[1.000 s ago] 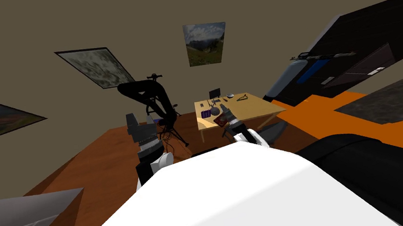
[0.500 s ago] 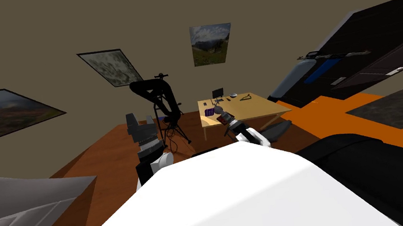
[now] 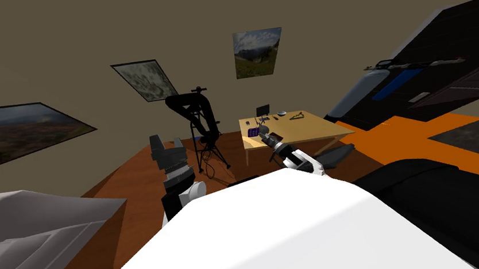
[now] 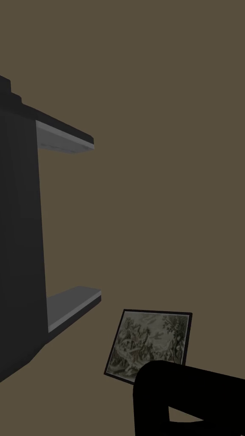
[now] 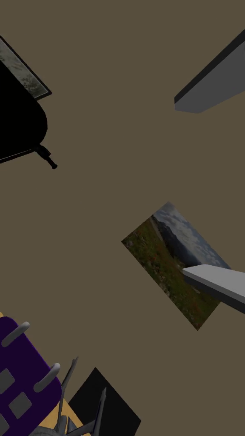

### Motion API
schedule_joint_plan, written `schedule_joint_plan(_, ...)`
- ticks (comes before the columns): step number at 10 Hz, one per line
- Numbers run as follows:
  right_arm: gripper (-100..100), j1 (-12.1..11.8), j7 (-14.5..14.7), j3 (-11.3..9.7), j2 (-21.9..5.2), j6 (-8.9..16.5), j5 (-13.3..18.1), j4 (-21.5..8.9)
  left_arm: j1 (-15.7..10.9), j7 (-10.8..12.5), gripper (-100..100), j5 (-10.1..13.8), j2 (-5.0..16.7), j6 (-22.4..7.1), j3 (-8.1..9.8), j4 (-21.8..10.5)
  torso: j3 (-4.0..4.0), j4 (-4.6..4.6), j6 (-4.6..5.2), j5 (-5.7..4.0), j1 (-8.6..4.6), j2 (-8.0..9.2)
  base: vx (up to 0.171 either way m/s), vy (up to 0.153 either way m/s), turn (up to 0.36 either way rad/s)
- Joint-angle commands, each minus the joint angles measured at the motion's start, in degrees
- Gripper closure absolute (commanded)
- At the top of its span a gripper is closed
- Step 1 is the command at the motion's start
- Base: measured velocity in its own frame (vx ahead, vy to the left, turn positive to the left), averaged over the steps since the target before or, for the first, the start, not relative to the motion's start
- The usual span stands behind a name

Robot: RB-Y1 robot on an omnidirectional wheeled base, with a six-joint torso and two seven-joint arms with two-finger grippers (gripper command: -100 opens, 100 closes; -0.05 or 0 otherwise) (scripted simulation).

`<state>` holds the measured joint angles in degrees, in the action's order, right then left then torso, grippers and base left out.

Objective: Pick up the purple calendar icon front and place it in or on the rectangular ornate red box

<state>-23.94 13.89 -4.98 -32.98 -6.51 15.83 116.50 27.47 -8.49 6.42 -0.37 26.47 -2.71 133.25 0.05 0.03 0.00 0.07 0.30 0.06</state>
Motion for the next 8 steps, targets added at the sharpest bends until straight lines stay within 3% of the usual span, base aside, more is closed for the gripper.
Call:
schedule_joint_plan(1,-100,0.25,2.37,-0.72,-2.86,1.37,2.74,-2.36,0.00,0.00,0,0.00,0.00,0.00,0.00,0.00,0.00,0.00,0.00,0.00,0.00,0.00,-0.002,0.157,0.147)
schedule_joint_plan(2,-100,0.25,2.37,-0.72,-3.61,1.37,2.74,-2.36,0.00,0.00,0,0.00,0.00,0.00,0.00,0.00,-0.03,-0.01,-0.01,0.03,0.17,-0.04,0.001,0.108,0.032)
schedule_joint_plan(4,-100,1.01,5.15,-1.42,-7.52,2.49,6.18,-6.19,0.00,0.00,0,0.00,0.00,0.00,0.00,0.00,-0.05,-0.02,0.01,0.00,-0.04,-0.07,0.018,0.103,0.102)
schedule_joint_plan(7,-100,1.33,6.58,-1.78,-11.09,2.87,7.92,-8.42,0.01,0.00,0,0.00,0.00,0.00,0.00,0.00,-0.08,-0.03,0.02,-0.01,-0.08,-0.13,0.029,0.076,0.041)
schedule_joint_plan(8,-100,1.61,8.01,-2.15,-13.37,3.12,9.66,-10.52,0.01,0.00,0,0.00,0.01,0.00,0.01,0.00,-0.10,-0.04,0.02,-0.02,-0.15,-0.16,0.051,0.062,0.079)
